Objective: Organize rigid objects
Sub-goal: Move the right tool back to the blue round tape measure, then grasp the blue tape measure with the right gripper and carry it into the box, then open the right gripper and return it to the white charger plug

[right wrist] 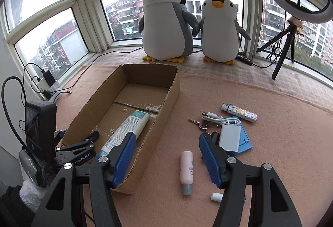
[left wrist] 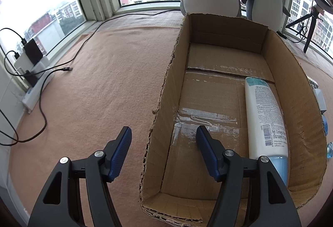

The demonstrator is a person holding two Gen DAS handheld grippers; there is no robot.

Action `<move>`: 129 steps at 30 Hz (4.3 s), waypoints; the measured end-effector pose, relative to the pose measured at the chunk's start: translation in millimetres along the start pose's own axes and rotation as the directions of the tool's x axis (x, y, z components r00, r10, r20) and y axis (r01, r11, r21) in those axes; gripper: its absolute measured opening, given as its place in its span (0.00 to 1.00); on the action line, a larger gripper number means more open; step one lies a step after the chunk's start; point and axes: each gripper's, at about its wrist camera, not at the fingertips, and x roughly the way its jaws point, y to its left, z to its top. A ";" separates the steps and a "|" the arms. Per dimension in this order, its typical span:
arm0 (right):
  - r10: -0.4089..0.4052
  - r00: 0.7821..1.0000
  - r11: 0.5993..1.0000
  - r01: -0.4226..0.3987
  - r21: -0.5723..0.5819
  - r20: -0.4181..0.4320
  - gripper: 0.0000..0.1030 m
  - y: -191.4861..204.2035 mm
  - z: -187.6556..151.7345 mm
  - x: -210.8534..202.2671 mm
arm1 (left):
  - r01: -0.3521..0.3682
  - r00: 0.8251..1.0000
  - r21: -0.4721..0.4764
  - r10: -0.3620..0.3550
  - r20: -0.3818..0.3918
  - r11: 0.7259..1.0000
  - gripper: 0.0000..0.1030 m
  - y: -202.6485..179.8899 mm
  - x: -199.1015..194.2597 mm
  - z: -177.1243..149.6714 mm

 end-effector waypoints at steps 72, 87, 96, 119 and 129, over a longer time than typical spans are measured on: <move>-0.038 0.997 0.999 0.040 0.025 -0.068 0.45 -41.6 0.1 7.7 | 0.002 1.000 -0.003 -0.002 0.002 1.000 0.63 -1.2 -1.2 1.0; 0.102 0.994 0.990 -0.105 -0.097 -0.033 0.45 46.1 45.4 33.5 | 0.005 1.000 -0.006 -0.005 0.004 1.000 0.63 -2.2 -0.9 2.0; 0.120 0.990 0.979 -0.130 -0.158 -0.069 0.45 80.0 48.1 60.4 | 0.013 1.000 -0.011 -0.013 0.007 1.000 0.63 -2.8 0.0 2.0; 0.127 0.987 0.979 -0.140 -0.148 -0.094 0.58 85.6 56.0 82.0 | 0.017 1.000 -0.014 -0.016 0.009 1.000 0.63 -1.3 0.5 0.6; 0.106 0.991 0.986 -0.115 -0.120 -0.078 0.58 63.0 51.8 60.6 | 0.017 1.000 -0.013 -0.017 0.010 1.000 0.63 -1.2 0.5 0.6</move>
